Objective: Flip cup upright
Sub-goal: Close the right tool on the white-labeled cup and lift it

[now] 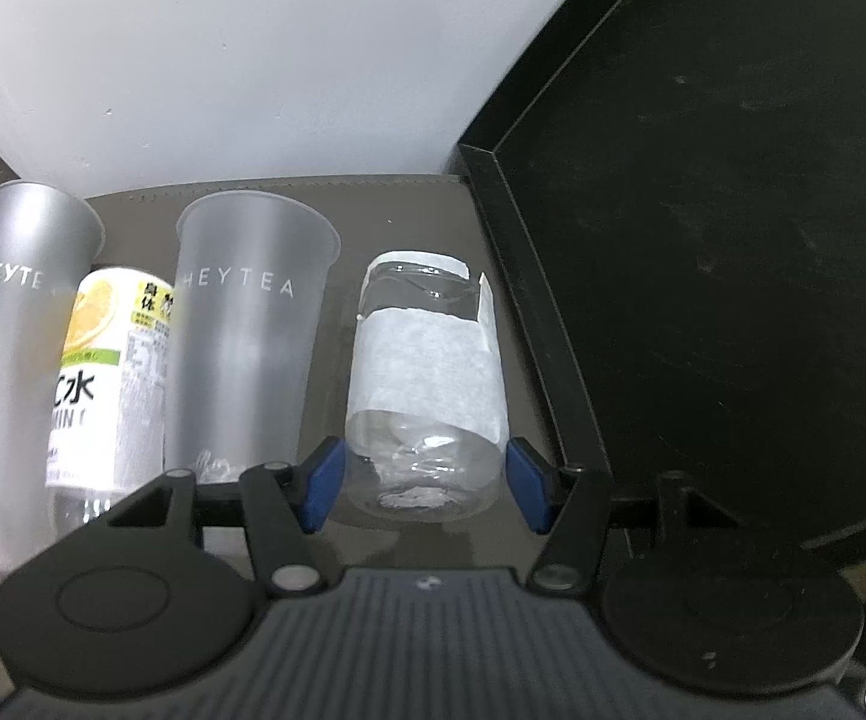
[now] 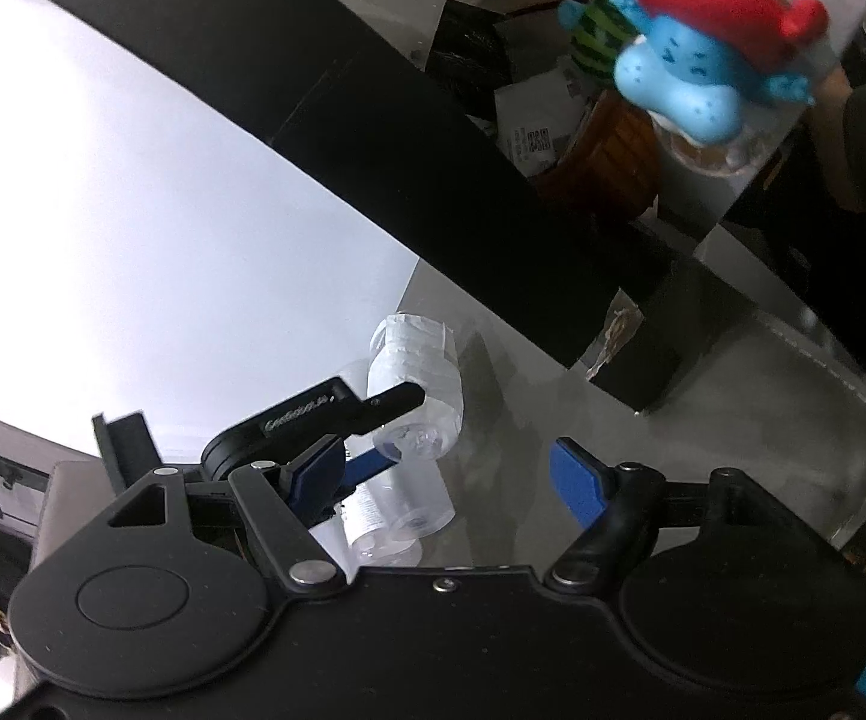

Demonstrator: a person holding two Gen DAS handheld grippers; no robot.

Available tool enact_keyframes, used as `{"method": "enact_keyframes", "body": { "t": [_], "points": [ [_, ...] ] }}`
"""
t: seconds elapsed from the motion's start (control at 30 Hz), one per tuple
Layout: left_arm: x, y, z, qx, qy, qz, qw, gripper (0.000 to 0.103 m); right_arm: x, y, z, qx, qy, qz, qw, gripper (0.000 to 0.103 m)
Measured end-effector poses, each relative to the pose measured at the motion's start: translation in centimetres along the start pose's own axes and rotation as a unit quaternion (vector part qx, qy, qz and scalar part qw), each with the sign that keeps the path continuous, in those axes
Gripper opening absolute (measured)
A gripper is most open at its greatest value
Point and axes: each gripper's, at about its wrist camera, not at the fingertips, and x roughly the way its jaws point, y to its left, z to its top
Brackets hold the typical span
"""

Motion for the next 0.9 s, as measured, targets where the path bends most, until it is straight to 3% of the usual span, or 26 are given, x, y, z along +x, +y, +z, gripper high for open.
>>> {"method": "enact_keyframes", "body": {
  "t": [0.27,0.4,0.53,0.77,0.9],
  "points": [
    [-3.4,0.1,-2.0,0.002,-0.001,-0.016,0.9999,0.058,0.4,-0.5,-0.2,0.023,0.011,0.018,1.000,0.077],
    [-5.4,-0.3,-2.9,0.013,-0.005,-0.027,0.9995,0.058,1.2,-0.7,-0.5,0.032,0.023,0.034,0.999,0.094],
    [-7.1,-0.6,-4.0,0.024,-0.009,-0.032,0.9992,0.057,1.4,-0.7,-0.8,0.028,0.024,0.043,0.998,0.102],
    [-9.8,0.1,-5.2,0.039,-0.016,-0.045,0.9981,0.058,2.1,-1.5,-0.9,0.053,0.050,0.066,0.995,0.102],
    [-11.5,0.1,-6.2,0.058,-0.019,-0.048,0.9970,0.058,3.1,-2.3,-1.1,0.094,0.083,0.107,0.986,0.102]
  ]
}}
